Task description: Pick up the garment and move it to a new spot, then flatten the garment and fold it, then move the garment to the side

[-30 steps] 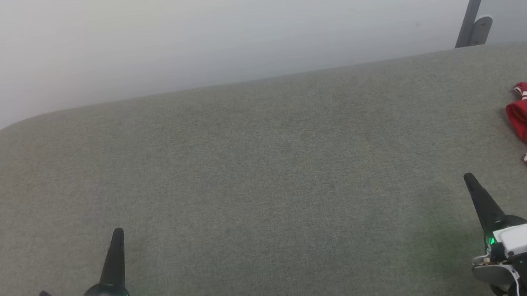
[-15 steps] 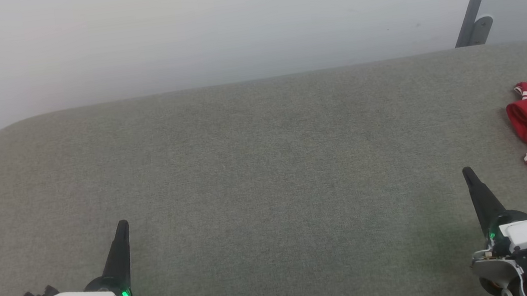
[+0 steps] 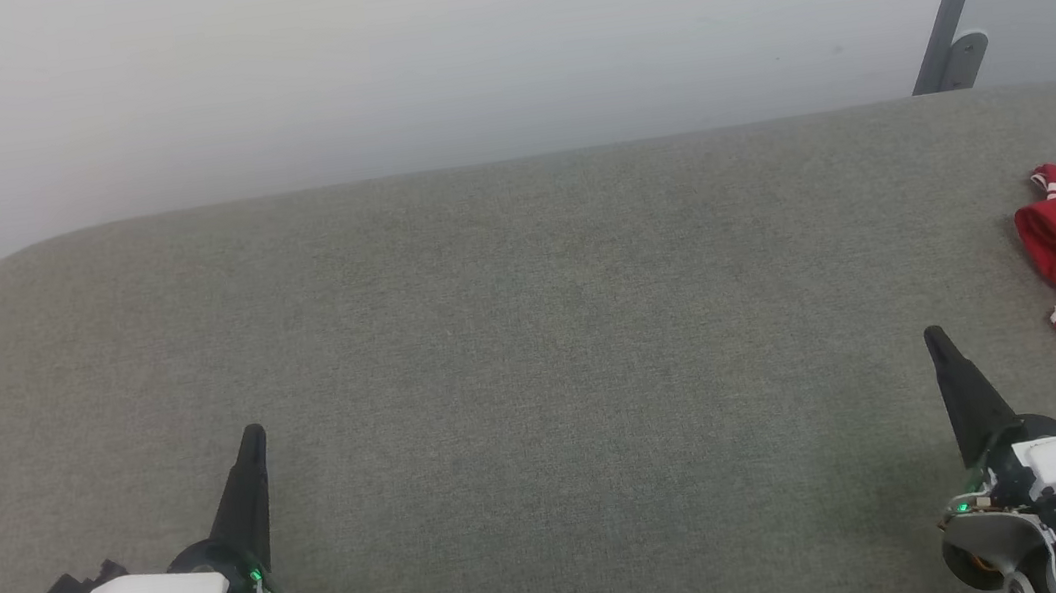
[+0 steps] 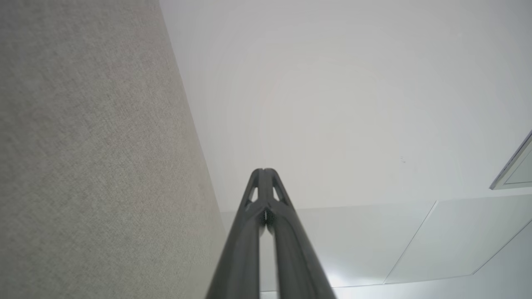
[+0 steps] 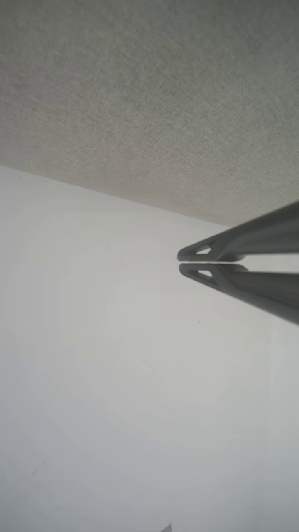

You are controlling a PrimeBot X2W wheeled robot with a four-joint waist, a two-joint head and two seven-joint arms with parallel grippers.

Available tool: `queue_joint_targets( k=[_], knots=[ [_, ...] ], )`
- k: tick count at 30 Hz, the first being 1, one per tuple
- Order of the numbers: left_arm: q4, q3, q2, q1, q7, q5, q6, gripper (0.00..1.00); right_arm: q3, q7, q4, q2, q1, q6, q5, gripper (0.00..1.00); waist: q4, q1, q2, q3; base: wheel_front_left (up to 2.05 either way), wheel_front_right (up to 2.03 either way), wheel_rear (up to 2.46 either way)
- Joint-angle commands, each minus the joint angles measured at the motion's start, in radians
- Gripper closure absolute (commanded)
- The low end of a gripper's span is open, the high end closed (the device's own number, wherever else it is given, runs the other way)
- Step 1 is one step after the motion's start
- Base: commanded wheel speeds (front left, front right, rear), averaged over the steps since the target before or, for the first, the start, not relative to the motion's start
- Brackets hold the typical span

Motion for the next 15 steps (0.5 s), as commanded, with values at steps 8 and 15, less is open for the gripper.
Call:
queue_joint_targets(
  k=[8, 15],
  knots=[
    [-0.005, 0.003, -0.006, -0.014, 0.012, -0.031, 0.0, 1.0, -0.003, 0.011, -0.011, 0.007, -0.008, 0.0, 0.033, 1.0, 0.0, 0.0, -0.0001, 0.0, 0.0, 0.0, 0.0],
    [-0.005, 0.003, -0.006, -0.014, 0.012, -0.031, 0.0, 1.0, -0.003, 0.01, -0.011, 0.007, -0.008, 0.0, 0.033, 1.0, 0.0, 0.0, -0.0001, 0.0, 0.0, 0.0, 0.0]
  ],
)
